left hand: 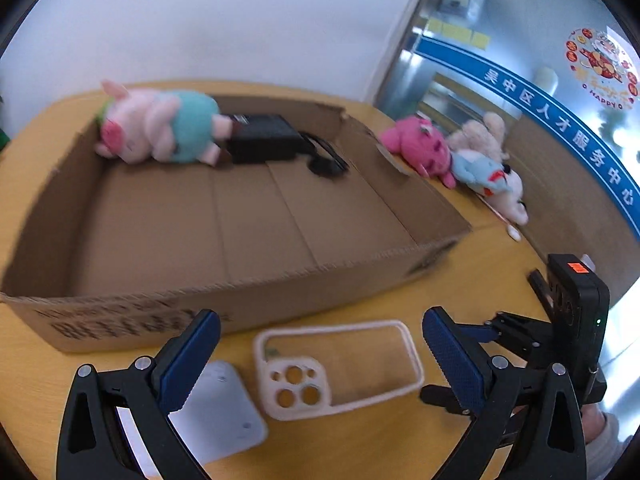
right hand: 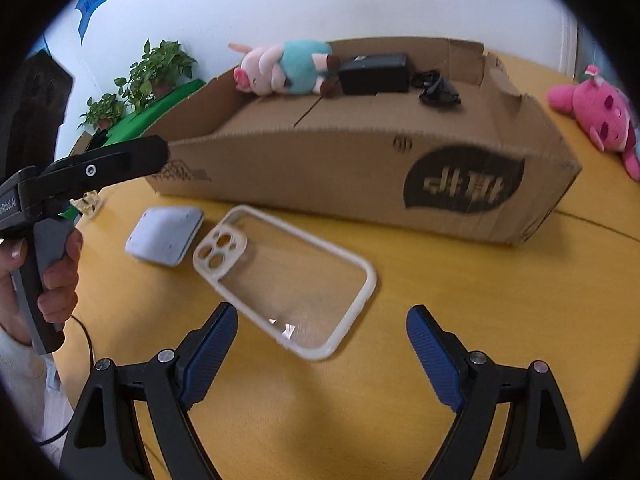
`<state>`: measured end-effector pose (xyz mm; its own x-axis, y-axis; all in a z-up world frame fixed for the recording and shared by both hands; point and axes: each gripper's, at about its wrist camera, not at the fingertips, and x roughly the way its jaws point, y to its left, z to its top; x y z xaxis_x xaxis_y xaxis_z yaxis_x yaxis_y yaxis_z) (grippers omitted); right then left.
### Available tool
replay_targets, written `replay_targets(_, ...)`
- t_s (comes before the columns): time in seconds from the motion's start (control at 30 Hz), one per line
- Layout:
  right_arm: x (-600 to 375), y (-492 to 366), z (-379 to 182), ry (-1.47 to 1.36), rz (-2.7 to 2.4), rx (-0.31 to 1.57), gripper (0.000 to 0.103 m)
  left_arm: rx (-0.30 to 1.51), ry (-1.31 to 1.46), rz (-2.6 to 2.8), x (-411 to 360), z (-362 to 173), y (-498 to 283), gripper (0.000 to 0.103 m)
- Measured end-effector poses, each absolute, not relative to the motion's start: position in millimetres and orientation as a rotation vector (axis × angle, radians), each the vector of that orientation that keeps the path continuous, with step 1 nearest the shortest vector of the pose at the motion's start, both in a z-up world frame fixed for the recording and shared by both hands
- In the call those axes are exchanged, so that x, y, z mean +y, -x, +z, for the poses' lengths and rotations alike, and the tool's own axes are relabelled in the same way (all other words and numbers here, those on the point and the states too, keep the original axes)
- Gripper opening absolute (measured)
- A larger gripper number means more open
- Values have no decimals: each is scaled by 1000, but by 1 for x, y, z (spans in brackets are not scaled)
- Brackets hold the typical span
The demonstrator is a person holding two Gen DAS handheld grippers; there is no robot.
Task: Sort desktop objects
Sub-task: 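Move both grippers to the clear phone case on the table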
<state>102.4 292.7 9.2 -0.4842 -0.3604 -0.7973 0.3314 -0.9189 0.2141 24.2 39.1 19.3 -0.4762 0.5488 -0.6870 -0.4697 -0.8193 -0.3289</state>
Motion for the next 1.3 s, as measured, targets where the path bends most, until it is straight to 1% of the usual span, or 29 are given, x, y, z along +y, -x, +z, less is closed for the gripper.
replay_targets(0.03, 293, -104, 7, -1308, -2398, -44, 87, -132, 1129, 2250, 44, 13, -22, 102)
replay_targets(0.13, 294, -109, -1, -1327, -2369, -68, 87, -167, 1203, 2137, 54, -6, -15, 98)
replay_targets(0.23, 297, -116, -7, -1338, -2355, -77, 87, -195, 1305, 2118, 56, -24, -9, 98)
replay_targets(0.27, 297, -119, -6, -1333, -2358, -71, 87, -190, 1320, 2136, 54, -28, -9, 95)
replay_targets(0.37, 300, -120, -6, -1329, -2354, -85, 87, -173, 1315, 2159, 52, -29, -12, 95)
replay_targets(0.5, 302, -115, -5, -1317, -2344, -159, 87, -131, 1349, 2171, 49, -31, -12, 95)
replay_targets(0.57, 300, -111, -5, -1303, -2340, -166, 87, -155, 1391, 2150, 46, -37, -8, 95)
replay_targets(0.7, 293, -93, -7, -1270, -2322, -189, 87, -209, 1367, 2109, 50, -36, -1, 95)
replay_targets(0.73, 292, -87, -7, -1261, -2316, -197, 91, -217, 1351, 2097, 52, -35, 0, 95)
replay_targets(0.8, 290, -77, -8, -1265, -2332, -197, 91, -241, 1297, 2064, 55, -30, -2, 90)
replay_targets(0.83, 290, -74, -8, -1258, -2307, -219, 90, -277, 1282, 2008, 56, -29, -3, 77)
replay_targets(0.87, 290, -73, -7, -1241, -2266, -254, 89, -317, 1268, 1947, 58, -27, -5, 72)
replay_targets(0.9, 289, -76, -2, -1204, -2240, -277, 89, -313, 1256, 1933, 60, -25, -7, 72)
replay_targets(0.93, 285, -81, 4, -1155, -2232, -259, 89, -267, 1248, 1957, 62, -22, -11, 72)
replay_targets(0.97, 280, -85, 9, -1128, -2237, -218, 89, -224, 1256, 1999, 62, -21, -12, 72)
replay_targets(1.03, 274, -88, 10, -1142, -2273, -127, 89, -244, 1271, 2033, 55, -20, -13, 73)
replay_targets(1.1, 280, -85, 2, -1196, -2278, -156, 89, -294, 1295, 2099, 40, -20, -10, 75)
replay_targets(1.13, 285, -83, -3, -1221, -2277, -200, 90, -278, 1316, 2143, 35, -21, -8, 79)
replay_targets(1.17, 288, -81, -6, -1240, -2284, -220, 90, -246, 1343, 2171, 34, -23, -6, 80)
replay_targets(1.3, 289, -79, -10, -1266, -2285, -240, 90, -163, 1477, 2174, 44, -37, 6, 80)
